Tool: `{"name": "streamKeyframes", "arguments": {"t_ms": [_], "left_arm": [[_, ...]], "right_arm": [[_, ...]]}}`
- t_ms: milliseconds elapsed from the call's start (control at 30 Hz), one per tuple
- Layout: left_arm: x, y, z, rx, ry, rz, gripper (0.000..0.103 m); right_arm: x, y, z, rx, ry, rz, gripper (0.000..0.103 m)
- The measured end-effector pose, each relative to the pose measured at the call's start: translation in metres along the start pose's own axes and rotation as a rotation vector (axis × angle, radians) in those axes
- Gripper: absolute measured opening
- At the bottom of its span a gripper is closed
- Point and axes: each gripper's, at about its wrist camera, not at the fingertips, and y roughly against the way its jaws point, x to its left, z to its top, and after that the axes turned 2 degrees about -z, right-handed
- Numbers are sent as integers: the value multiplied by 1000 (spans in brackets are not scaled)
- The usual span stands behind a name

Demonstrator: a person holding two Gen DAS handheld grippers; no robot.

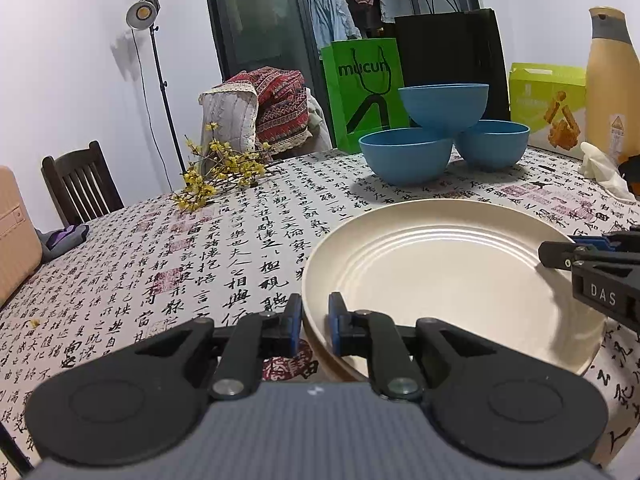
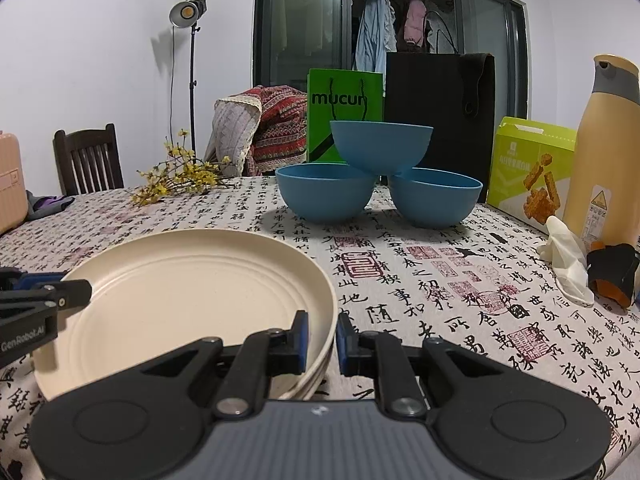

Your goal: Organize plates and bowls

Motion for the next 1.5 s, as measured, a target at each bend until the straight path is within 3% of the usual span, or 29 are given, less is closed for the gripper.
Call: {"name": "streamKeyframes", "arguments": {"t_ms": [400,500,600,633,667,700,733,767,800,833,867,1100,1500], "left_arm": [[-1,-4,-3,1,-1,5,14],[3,-3,-2,5,23,-24,20],[14,2,1,-6,73,-54,44],[18,4,2,-18,88,-57,55],[22,7,3,-34,102,-61,59],[27,11,4,-52,117,-64,62],[32,14,5,-65,133,-68,74],[38,18,5,-77,156,-74,90],[43,22,5,-88,180,-81,97],[51,27,4,-106,210,-95,103],[58,31,2,-120,230,-112,103],[93,55,-17,-112,304,-144,103],[99,88,-32,-116,238,-173,103]], "right_arm": [[1,-1,-2,-5,9,-3,14],[-2,-2,-1,-3,-1,6,15],[-7,2,2,-21,-30,15,18],[-11,4,3,-28,-42,25,21],[-14,6,5,-34,-57,36,31],[-17,9,6,-41,-75,52,48],[-21,12,7,-47,-90,65,58],[-24,15,8,-53,-105,82,77],[-27,18,9,-58,-117,110,92],[-28,22,10,-61,-122,133,97],[-29,25,10,-61,-123,157,103],[-28,48,5,-51,-126,202,103],[-9,73,2,-12,-107,217,103]]}}
